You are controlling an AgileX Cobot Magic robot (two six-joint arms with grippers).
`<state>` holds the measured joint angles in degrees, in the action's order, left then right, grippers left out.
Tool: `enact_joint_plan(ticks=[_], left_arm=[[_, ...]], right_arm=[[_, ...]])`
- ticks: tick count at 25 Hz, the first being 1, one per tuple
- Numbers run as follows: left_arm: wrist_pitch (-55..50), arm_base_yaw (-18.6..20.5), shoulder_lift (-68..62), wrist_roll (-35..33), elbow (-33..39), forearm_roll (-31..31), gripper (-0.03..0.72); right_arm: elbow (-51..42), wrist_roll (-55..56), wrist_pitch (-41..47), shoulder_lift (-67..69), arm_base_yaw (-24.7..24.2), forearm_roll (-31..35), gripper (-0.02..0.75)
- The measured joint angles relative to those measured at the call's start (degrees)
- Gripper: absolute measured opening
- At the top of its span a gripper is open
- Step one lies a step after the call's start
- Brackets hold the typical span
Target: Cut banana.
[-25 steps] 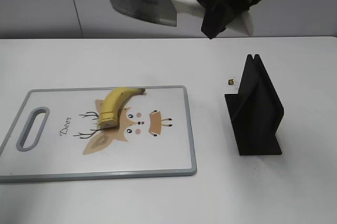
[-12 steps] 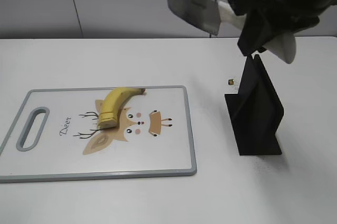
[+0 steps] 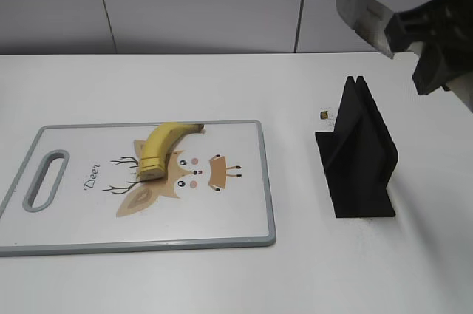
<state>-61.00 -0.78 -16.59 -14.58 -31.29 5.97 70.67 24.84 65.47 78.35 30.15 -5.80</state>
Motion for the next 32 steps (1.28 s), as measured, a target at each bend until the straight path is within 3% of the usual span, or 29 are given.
enact_joint_plan(ticks=[14, 32], left_arm=[[-1.4, 0.0, 16.0, 2.8, 3.3, -0.6, 0.589], [-1.6, 0.0, 16.9, 4.3, 3.7, -0.7, 0.587]], right_arm=[[-10.4, 7.7, -9.5, -0.1, 0.0, -3.6, 0.159], [-14.0, 12.3, -15.9, 1.9, 0.0, -6.9, 0.160]])
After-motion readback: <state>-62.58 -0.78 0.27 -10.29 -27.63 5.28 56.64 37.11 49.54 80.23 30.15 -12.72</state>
